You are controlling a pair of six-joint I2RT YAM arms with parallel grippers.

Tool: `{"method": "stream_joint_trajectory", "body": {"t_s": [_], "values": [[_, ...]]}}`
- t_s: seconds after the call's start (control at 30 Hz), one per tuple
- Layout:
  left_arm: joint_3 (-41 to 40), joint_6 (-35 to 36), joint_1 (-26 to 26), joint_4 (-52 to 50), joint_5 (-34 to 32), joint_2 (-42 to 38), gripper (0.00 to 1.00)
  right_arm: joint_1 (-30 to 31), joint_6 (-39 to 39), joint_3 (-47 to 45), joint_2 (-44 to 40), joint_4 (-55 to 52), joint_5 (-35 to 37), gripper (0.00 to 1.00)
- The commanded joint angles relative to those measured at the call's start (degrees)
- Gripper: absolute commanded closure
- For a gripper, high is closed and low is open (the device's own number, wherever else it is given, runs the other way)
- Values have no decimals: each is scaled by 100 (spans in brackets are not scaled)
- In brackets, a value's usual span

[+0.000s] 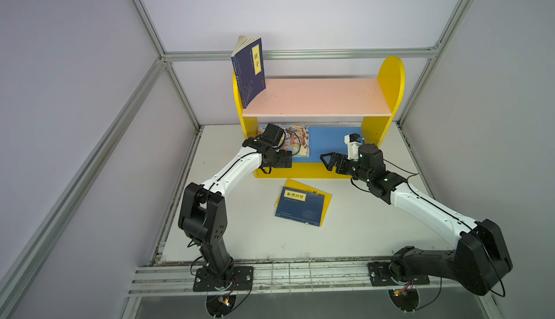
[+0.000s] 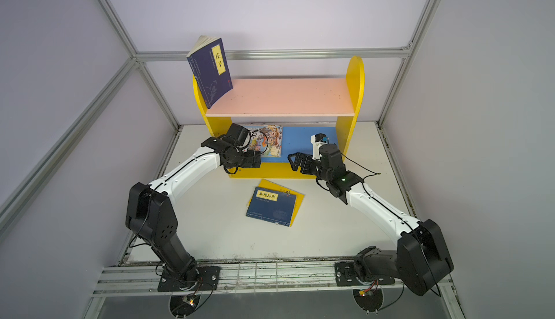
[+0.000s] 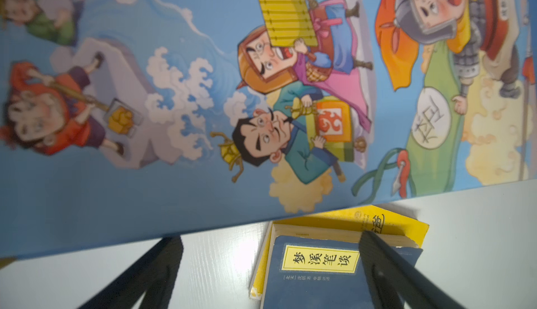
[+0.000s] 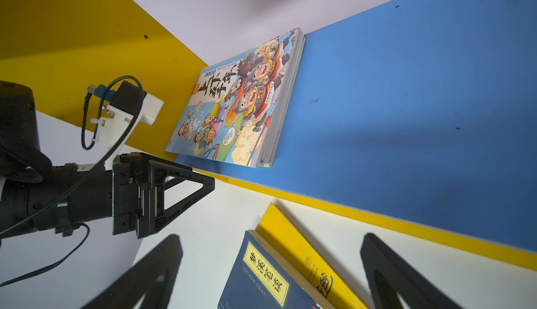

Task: Stacking books/files
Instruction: Touch the book on the bookshelf.

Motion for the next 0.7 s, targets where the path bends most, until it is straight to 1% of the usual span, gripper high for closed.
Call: {"method": "stream_joint_trajectory", "body": {"t_s": [0.0, 0.5, 0.6, 0.67], "values": [[97, 43, -4, 276, -157, 50, 1, 6, 16, 22, 19, 202, 14, 0], [102, 13, -56, 409, -323, -22, 1, -1, 19, 24, 55, 229, 6, 0], [73, -3, -58, 409, -378, -58, 1, 6, 4, 26, 100, 238, -47, 0], [48, -7, -60, 409, -389, -89, 1, 9, -32, 62, 192, 247, -219, 0]]}}
